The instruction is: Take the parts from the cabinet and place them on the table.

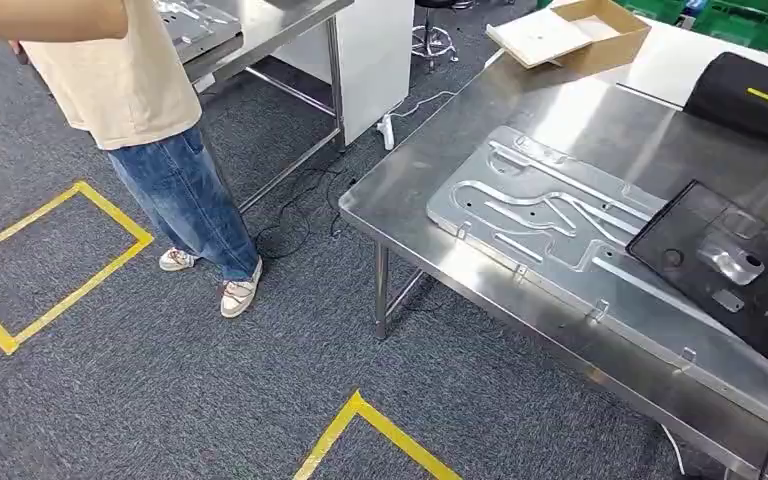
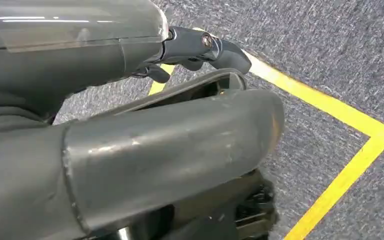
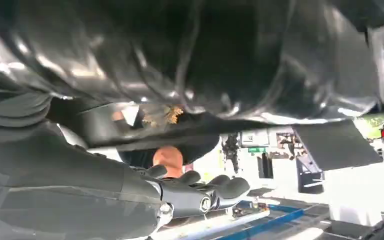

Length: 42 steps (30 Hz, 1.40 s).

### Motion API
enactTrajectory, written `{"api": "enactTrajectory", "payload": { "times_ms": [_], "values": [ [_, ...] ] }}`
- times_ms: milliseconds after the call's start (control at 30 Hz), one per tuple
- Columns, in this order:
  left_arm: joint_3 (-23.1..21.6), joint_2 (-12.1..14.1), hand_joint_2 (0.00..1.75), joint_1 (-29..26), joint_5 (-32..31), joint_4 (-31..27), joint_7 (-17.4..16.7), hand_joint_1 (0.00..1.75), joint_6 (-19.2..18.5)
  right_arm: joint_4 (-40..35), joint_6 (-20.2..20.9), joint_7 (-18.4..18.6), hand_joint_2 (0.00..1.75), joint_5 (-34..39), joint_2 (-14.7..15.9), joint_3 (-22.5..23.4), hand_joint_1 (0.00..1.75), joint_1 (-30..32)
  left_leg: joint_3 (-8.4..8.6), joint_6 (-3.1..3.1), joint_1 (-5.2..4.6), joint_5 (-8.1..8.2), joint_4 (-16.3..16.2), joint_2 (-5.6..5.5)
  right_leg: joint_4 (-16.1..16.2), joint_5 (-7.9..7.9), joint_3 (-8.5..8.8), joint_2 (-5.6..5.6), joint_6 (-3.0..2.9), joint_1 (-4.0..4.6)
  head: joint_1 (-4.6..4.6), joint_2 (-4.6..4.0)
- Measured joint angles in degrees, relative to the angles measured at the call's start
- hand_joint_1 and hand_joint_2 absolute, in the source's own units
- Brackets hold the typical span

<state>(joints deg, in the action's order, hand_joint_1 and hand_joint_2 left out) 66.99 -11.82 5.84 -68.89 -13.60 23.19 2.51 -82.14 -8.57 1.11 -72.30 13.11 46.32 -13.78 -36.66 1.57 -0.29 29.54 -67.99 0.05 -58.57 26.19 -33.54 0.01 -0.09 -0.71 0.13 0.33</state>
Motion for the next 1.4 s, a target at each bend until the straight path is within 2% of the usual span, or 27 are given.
{"api": "enactTrajectory", "payload": {
  "times_ms": [33,67,100,167,233,267,367,400,433,467,533,567,600,700,733,767,833,900,933,967,1067,1100,1167,1267,1300,1333,1400],
  "values": [
    [0.0,0.0,0.0,0.05,0.0,0.0,0.0,0.0,0.04,-0.15,0.09,0.0,0.0,0.07,0.0,0.02,0.0,-0.05,2.31,0.31,0.0,-2.26,4.74,-0.02,-0.13,0.12,0.04,0.05,0.09,-0.01,-0.02,0.0],
    [0.0,0.02,0.0,0.14,0.0,0.0,0.0,0.0,0.07,-0.26,0.15,0.0,0.0,0.11,-0.02,0.02,0.0,-0.1,3.54,0.64,-0.11,-2.28,7.78,-0.08,-0.28,0.25,-0.05,0.07,0.28,0.09,0.0,0.0],
    [0.0,0.04,0.0,0.25,0.0,0.0,0.02,0.0,0.11,-0.26,0.17,0.02,0.0,0.11,-0.02,0.09,0.0,-0.21,4.05,0.68,-0.14,-2.12,8.89,-0.09,-0.65,0.37,-0.32,0.18,0.57,0.42,0.04,0.0],
    [0.0,0.04,0.0,0.25,-0.07,0.0,0.0,0.0,0.15,-0.26,0.17,0.02,0.0,0.09,-0.02,0.2,0.0,-0.28,3.81,1.05,-0.48,-2.35,8.73,-0.11,-0.38,0.03,-0.45,0.16,1.17,0.17,0.02,0.0],
    [0.0,0.04,0.0,0.25,-0.04,0.0,0.0,0.0,0.15,-0.37,0.17,0.02,0.0,0.09,0.02,0.39,0.0,-0.25,4.16,2.08,-0.13,-3.1,9.75,-0.08,-0.41,0.17,-0.48,0.19,1.85,-0.08,0.0,0.0],
    [0.0,0.04,0.0,0.3,-0.07,0.0,0.0,0.0,0.15,-0.37,0.2,0.02,0.0,0.09,0.0,0.55,0.0,-0.23,4.35,2.36,-0.13,-3.32,10.14,-0.01,-1.58,1.18,-0.79,0.11,2.08,-0.2,0.04,0.0],
    [0.0,0.04,0.0,0.39,-0.02,0.0,-0.02,0.0,0.15,-0.31,0.39,0.04,0.0,0.13,-0.02,1.18,0.0,-0.41,4.29,2.64,-0.15,-3.42,10.23,0.04,-12.77,6.98,-6.04,0.09,2.75,-0.34,0.02,0.0],
    [0.0,0.04,0.0,0.35,-0.02,0.0,-0.02,0.0,0.15,-0.13,0.74,0.24,0.0,0.17,-0.04,1.29,0.0,-0.21,4.28,2.64,-0.18,-3.42,10.2,0.04,-15.56,7.54,-7.48,0.09,2.9,-0.49,0.02,0.0],
    [0.0,0.04,0.0,0.28,0.02,0.0,-0.04,0.0,0.15,0.09,1.05,0.37,0.0,0.24,-0.02,1.53,0.0,-0.13,4.28,2.59,-0.19,-3.38,10.11,0.03,-15.68,6.72,-7.66,0.08,3.0,-0.64,0.0,0.0],
    [0.0,0.07,0.0,0.28,0.04,0.0,-0.04,0.0,0.17,0.28,1.31,0.48,0.0,0.33,0.0,1.72,0.0,-0.17,4.29,2.52,-0.18,-3.32,10.02,0.03,-13.53,4.95,-6.67,0.04,3.03,-0.72,0.02,0.0],
    [0.0,0.04,0.0,0.32,0.04,0.0,-0.04,0.0,0.24,0.57,1.44,0.55,0.0,0.57,0.11,2.21,0.0,-0.24,4.43,2.28,-0.13,-3.07,9.76,0.01,-4.57,0.15,-2.15,-0.05,2.96,-0.87,0.02,0.0],
    [0.0,0.07,0.0,0.31,0.04,0.0,-0.04,0.0,0.24,0.68,1.44,0.55,0.0,0.79,0.2,2.51,0.0,-0.28,4.45,2.07,-0.14,-2.93,9.69,0.0,-0.92,-0.34,-0.52,-0.13,2.81,-0.89,0.04,0.0],
    [0.0,0.07,0.0,0.35,0.07,0.0,-0.04,0.0,0.24,0.79,1.4,0.53,0.0,1.03,0.2,2.64,0.0,-0.3,4.21,1.73,-0.55,-2.72,9.39,-0.05,-0.09,0.11,-0.15,-0.12,2.47,-0.29,0.02,0.0],
    [0.02,0.07,0.0,0.29,0.18,0.0,-0.04,0.0,0.31,0.81,1.29,0.17,0.0,1.36,0.17,2.91,0.0,-0.14,4.22,0.89,-0.3,-2.9,9.77,0.02,-0.19,-0.07,-0.49,0.11,1.48,-0.03,0.0,0.0],
    [0.04,0.07,0.0,0.29,0.31,0.0,-0.04,0.0,0.33,0.66,1.22,-0.04,0.0,1.35,0.13,2.91,0.0,-0.12,4.1,0.51,-0.3,-2.58,9.46,-0.01,0.33,-0.37,-0.33,0.15,0.96,-0.53,-0.02,0.0],
    [0.07,0.07,0.0,0.26,0.33,0.0,-0.04,0.0,0.41,0.11,1.07,-0.26,0.0,1.35,-0.11,2.91,0.0,-0.05,3.87,0.14,-0.19,-1.65,8.46,-0.08,0.42,-0.44,-0.21,0.02,0.74,-0.52,0.02,0.0],
    [0.09,0.07,0.0,0.27,0.33,0.0,-0.04,0.0,0.48,-1.05,0.96,-0.52,0.0,1.35,-0.81,2.86,0.0,-0.02,0.61,-0.14,-0.08,2.74,1.32,-0.09,0.39,-0.4,-0.27,-0.1,-0.02,-0.35,0.02,0.0],
    [0.13,0.07,0.0,0.15,0.35,0.0,-0.04,0.0,0.48,-1.75,0.87,-0.52,0.0,1.35,-1.71,2.71,0.0,0.08,-3.35,-0.3,-0.03,5.76,-6.95,-0.08,0.26,-0.35,-0.38,-0.11,-0.19,-0.11,0.0,0.0],
    [0.13,0.07,0.0,0.07,0.37,0.0,-0.04,0.0,0.48,-2.03,0.85,-0.52,0.0,1.35,-2.09,2.69,0.0,0.21,-3.88,-0.26,-0.03,5.37,-7.93,-0.08,0.12,-0.3,-0.41,-0.11,-0.25,-0.07,-0.02,0.0],
    [0.13,0.07,0.0,0.02,0.37,0.0,-0.04,0.0,0.48,-2.21,0.83,-0.52,0.0,1.35,-2.36,2.69,0.0,0.28,-3.17,-0.16,-0.04,3.84,-6.32,-0.08,-0.01,-0.26,-0.41,-0.08,-0.29,-0.03,-0.02,0.0],
    [0.13,0.09,0.0,0.08,0.37,0.0,-0.04,0.0,0.48,-2.86,0.72,-0.52,0.0,1.35,-2.95,2.67,0.0,0.29,3.34,0.67,-0.08,-2.76,6.88,-0.12,-0.32,-0.04,-0.31,0.01,-0.05,0.0,-0.02,0.0],
    [0.15,0.15,0.0,0.2,0.39,0.0,-0.04,0.0,0.48,-2.99,0.66,-0.52,0.0,1.35,-3.08,2.64,0.0,0.29,4.1,0.74,-0.4,-2.06,8.93,-0.11,-0.59,0.11,-0.5,0.05,0.21,0.39,-0.02,0.0],
    [0.15,0.17,0.0,0.19,0.39,0.0,-0.02,0.0,0.48,-3.13,0.66,-0.52,0.0,1.35,-3.28,2.64,0.0,0.35,4.0,0.96,-0.44,-2.36,8.97,-0.12,-0.49,-0.09,-0.62,0.04,0.8,0.26,-0.02,0.0],
    [0.2,0.13,0.0,0.1,0.42,0.0,-0.02,0.0,0.48,-3.52,0.63,-0.52,0.0,1.35,-3.34,2.64,0.0,0.5,4.6,2.1,-0.15,-3.39,10.4,-0.06,-0.83,0.25,-0.49,-0.03,1.68,-0.17,0.02,0.0],
    [0.2,0.13,0.0,0.17,0.39,0.0,-0.02,0.0,0.48,-3.56,0.61,-0.52,0.0,1.35,-3.34,2.64,0.0,0.45,4.68,2.36,-0.16,-3.59,10.74,-0.04,-2.67,1.84,-1.39,0.0,1.94,-0.07,0.04,0.0],
    [0.2,0.13,0.0,0.27,0.42,0.0,0.0,0.0,0.48,-3.58,0.57,-0.52,0.0,1.35,-3.32,2.64,0.0,0.35,4.57,2.47,-0.16,-3.67,10.75,0.0,-6.51,4.19,-3.2,0.03,2.15,-0.05,0.04,0.0],
    [0.2,0.13,0.0,0.2,0.42,0.0,-0.02,0.0,0.46,-3.54,0.59,-0.52,0.0,1.38,-3.54,2.64,0.0,0.77,4.54,2.49,-0.18,-3.67,10.72,-0.01,-14.52,7.44,-6.9,0.02,2.64,-0.36,0.0,0.0]
  ]
}}
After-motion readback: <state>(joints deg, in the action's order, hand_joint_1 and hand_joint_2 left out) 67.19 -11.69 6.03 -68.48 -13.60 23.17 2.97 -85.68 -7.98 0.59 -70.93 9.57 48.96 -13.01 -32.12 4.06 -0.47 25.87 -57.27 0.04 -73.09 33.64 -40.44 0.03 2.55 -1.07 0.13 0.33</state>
